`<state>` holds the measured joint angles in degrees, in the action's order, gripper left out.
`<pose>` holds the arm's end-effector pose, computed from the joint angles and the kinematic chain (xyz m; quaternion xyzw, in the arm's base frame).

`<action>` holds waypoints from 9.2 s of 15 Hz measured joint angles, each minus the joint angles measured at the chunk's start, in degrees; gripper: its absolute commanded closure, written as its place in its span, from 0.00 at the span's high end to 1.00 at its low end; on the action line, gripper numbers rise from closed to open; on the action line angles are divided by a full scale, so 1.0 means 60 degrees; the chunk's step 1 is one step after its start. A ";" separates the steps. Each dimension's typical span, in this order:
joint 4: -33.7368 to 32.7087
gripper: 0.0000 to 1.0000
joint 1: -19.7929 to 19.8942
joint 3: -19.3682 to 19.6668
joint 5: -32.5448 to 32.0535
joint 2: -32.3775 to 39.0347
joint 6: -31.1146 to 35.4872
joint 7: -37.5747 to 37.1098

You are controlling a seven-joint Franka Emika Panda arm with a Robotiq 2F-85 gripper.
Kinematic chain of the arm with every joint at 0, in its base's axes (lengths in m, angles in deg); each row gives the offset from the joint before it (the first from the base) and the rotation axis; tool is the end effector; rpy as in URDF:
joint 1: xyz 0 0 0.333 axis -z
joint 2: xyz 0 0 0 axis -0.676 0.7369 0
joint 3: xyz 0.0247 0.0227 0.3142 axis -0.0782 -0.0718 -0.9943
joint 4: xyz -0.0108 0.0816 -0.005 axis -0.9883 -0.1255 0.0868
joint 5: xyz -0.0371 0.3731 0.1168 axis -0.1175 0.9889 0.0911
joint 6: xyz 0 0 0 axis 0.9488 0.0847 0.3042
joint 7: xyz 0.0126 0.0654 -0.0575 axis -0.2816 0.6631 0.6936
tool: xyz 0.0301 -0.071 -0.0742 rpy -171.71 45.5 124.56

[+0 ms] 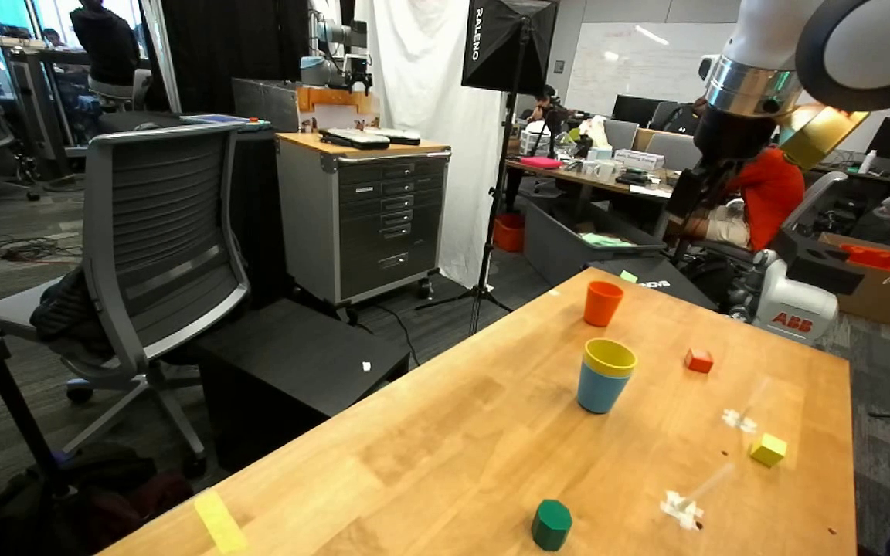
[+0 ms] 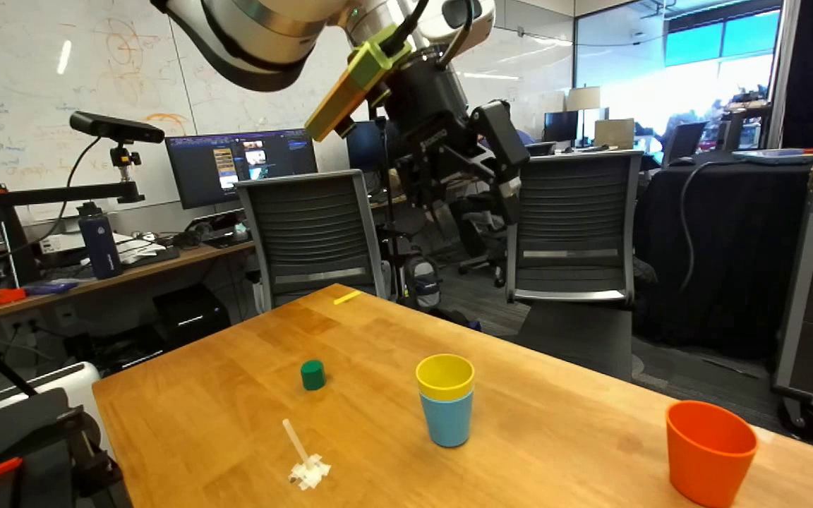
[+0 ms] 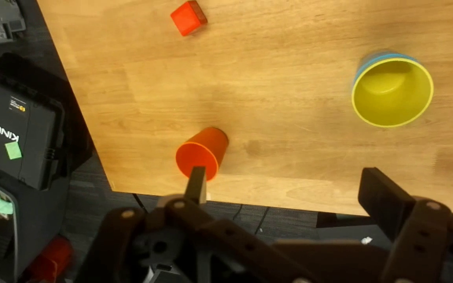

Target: Put the yellow cup in the blue cup then pick the orange cup and put it in the yellow cup

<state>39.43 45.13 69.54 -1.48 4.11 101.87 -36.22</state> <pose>0.5648 -0.1695 0.3574 0.9806 -0.0168 0.0827 0.1770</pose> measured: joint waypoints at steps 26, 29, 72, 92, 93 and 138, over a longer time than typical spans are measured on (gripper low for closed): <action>-0.8085 1.00 0.0756 -0.0513 0.0954 0.6381 -0.2638 0.0712; -0.8743 1.00 0.0908 -0.0515 0.1185 0.7030 -0.2822 0.0757; -1.4803 1.00 0.2161 -0.0504 0.1690 1.1560 -0.5504 0.1451; -1.5744 1.00 0.2087 -0.0503 0.1686 1.1870 -0.6148 0.1554; -1.5749 1.00 0.2078 -0.0500 0.1682 1.1920 -0.6134 0.1554; -1.5877 0.04 0.1597 -0.0551 0.1647 1.2324 -0.3928 0.1992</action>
<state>-55.83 54.71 66.23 8.40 78.05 78.30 -24.27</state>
